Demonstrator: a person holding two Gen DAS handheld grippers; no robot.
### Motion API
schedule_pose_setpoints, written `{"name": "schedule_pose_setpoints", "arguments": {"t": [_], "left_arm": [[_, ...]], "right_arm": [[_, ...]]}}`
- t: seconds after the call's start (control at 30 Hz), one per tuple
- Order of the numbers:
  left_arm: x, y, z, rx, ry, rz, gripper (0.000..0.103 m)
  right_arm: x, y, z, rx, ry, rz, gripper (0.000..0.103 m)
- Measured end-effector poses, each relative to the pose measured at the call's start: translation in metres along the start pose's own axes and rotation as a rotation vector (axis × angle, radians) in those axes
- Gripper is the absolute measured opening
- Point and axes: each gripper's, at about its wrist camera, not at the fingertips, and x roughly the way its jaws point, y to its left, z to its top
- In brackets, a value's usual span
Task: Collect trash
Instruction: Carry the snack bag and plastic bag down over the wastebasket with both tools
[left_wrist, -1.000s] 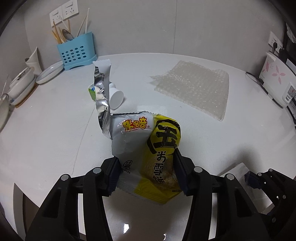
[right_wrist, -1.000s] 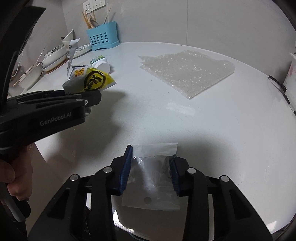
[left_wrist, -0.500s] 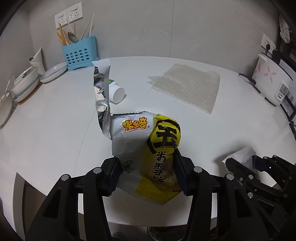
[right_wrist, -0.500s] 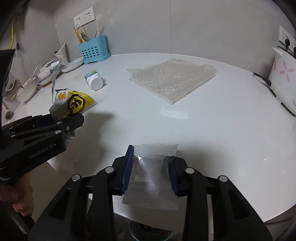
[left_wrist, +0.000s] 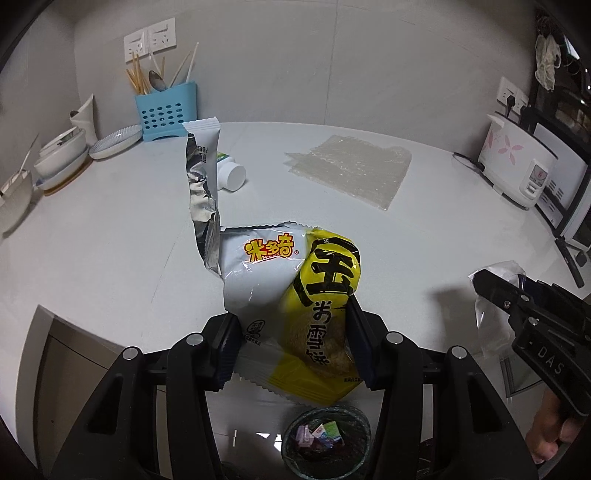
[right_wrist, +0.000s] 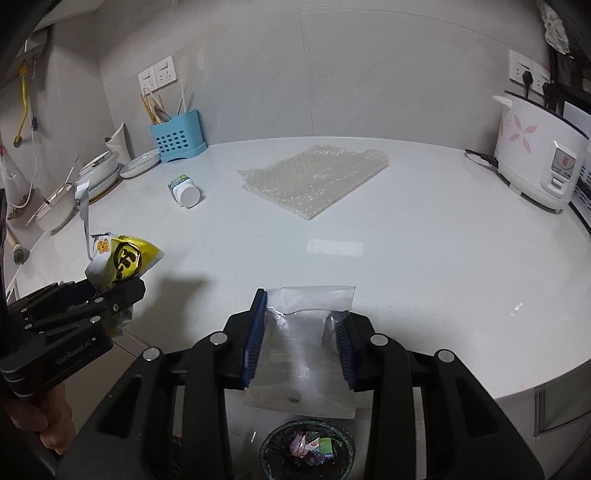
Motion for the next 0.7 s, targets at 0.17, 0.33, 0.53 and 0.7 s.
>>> {"name": "schedule_pose_setpoints", "arguments": {"t": [0.17,0.33,0.53,0.7], "left_arm": [[-0.028,-0.008,-0.030,-0.006,-0.049,-0.022,0.050],[-0.055,-0.014,-0.059,-0.007,-0.078,-0.053,0.049],[-0.075,-0.016,-0.093,-0.011,-0.086,-0.079,0.049],[-0.081,-0.023,-0.122,0.015,-0.082,-0.069,0.049]], "right_arm": [[-0.032,-0.001,-0.018,-0.003,-0.057,-0.028,0.033],[-0.062,0.004,-0.039,-0.013,-0.104,-0.038,0.033],[-0.087,0.012,-0.071,-0.024,-0.143,-0.050,0.033],[-0.099,0.016,-0.099,-0.025,-0.157,-0.056,0.033]]}}
